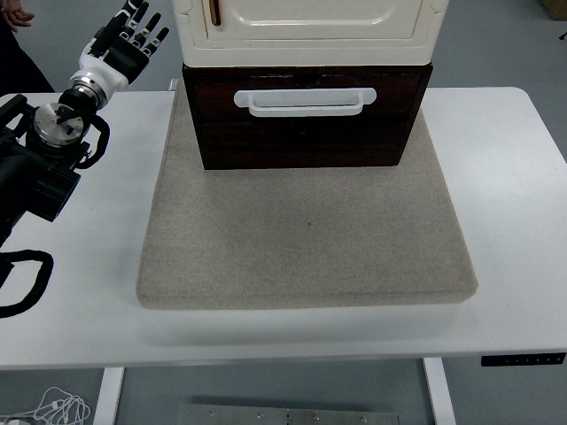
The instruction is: Open the drawer under the combination cabinet
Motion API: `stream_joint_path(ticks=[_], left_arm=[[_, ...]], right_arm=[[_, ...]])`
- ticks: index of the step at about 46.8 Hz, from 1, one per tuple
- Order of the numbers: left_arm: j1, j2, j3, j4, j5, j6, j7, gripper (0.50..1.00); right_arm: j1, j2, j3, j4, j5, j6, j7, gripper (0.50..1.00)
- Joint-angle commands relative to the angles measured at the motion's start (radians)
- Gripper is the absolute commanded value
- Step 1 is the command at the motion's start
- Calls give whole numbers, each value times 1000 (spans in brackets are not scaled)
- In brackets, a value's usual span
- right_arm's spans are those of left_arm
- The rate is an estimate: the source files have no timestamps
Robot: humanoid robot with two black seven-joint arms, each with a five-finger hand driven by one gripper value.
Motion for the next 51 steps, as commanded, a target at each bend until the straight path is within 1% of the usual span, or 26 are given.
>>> stream_joint_path(ticks=[1, 8, 26, 32, 41, 46, 51], left_arm=[[0, 0, -2, 0, -1, 2, 0, 1000], [0, 0, -7, 0, -4, 2, 0, 1000], [-3, 32, -12, 5, -10, 2, 0, 1000], [-2, 34, -10, 8, -4, -14, 0, 1000], [-11, 55, 4, 14, 1, 3, 0, 1000], [-23, 92, 2, 11, 3, 5, 0, 1000], [-46, 113, 5, 8, 12, 3, 0, 1000]], right_arm=[[0, 0, 0, 0, 0, 0, 0, 926], [0, 0, 0, 0, 0, 0, 0, 926], [-1, 0, 0, 0, 0, 0, 0, 926], [-1, 0, 0, 0, 0, 0, 0, 926], [0, 0, 0, 0, 0, 0, 0, 926], [0, 0, 0, 0, 0, 0, 0, 926], [0, 0, 0, 0, 0, 0, 0, 926]])
